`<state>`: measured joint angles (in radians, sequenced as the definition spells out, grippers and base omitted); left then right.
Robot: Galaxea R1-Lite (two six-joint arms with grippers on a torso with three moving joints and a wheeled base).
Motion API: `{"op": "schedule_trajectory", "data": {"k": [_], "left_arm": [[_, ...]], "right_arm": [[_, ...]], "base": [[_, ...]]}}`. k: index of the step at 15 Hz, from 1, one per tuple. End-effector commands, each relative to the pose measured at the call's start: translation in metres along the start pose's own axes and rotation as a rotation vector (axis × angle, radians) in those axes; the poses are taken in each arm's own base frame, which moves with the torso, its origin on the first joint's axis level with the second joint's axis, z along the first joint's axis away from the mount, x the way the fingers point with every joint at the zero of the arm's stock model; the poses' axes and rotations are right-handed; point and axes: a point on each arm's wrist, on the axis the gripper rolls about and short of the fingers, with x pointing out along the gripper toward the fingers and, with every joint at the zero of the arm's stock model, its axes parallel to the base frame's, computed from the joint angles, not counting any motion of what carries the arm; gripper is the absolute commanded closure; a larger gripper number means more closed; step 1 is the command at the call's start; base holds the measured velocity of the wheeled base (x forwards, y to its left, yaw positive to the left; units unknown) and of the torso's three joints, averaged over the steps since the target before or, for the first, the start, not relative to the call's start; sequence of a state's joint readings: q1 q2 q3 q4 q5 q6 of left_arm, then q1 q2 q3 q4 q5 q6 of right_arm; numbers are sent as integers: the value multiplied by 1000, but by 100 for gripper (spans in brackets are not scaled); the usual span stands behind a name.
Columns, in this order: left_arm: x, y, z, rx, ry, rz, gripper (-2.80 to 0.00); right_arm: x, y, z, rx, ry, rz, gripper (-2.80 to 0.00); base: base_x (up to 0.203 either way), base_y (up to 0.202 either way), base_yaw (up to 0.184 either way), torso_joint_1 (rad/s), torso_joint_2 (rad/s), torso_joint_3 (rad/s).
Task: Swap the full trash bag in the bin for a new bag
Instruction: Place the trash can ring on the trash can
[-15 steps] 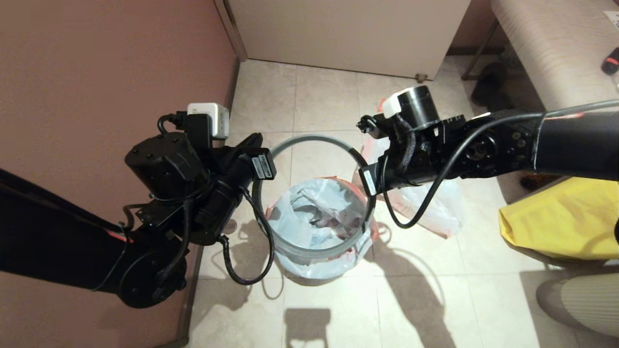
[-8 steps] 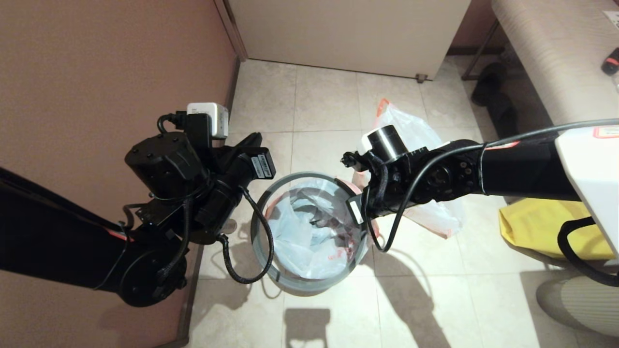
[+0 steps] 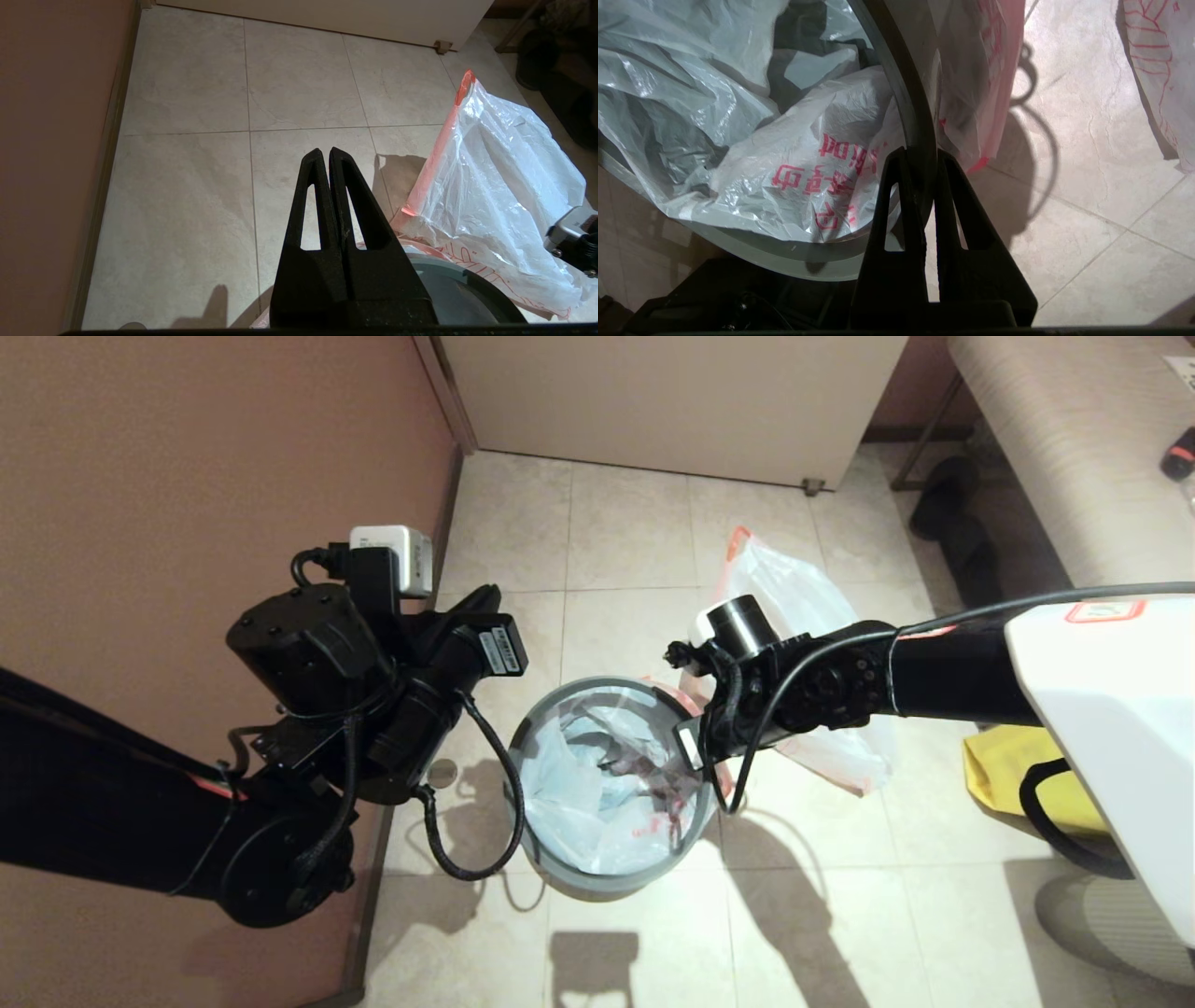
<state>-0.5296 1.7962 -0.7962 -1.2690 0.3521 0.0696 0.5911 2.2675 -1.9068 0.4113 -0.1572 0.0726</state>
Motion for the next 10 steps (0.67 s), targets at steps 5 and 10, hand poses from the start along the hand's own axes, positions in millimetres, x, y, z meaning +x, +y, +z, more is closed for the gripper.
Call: {"op": "schedule_trajectory", "data": {"k": [5,10], "left_arm": [[0,0,1,-3,-8,2,0],[0,-1,-1,0,-2,1,0]], "right_arm": [[31,-7,-5,11,22,-20,0],[50,-18,-9,31,7,-44,0]], "base": [[0,0,0,0,0,0],[0,0,0,0,0,0]]}}
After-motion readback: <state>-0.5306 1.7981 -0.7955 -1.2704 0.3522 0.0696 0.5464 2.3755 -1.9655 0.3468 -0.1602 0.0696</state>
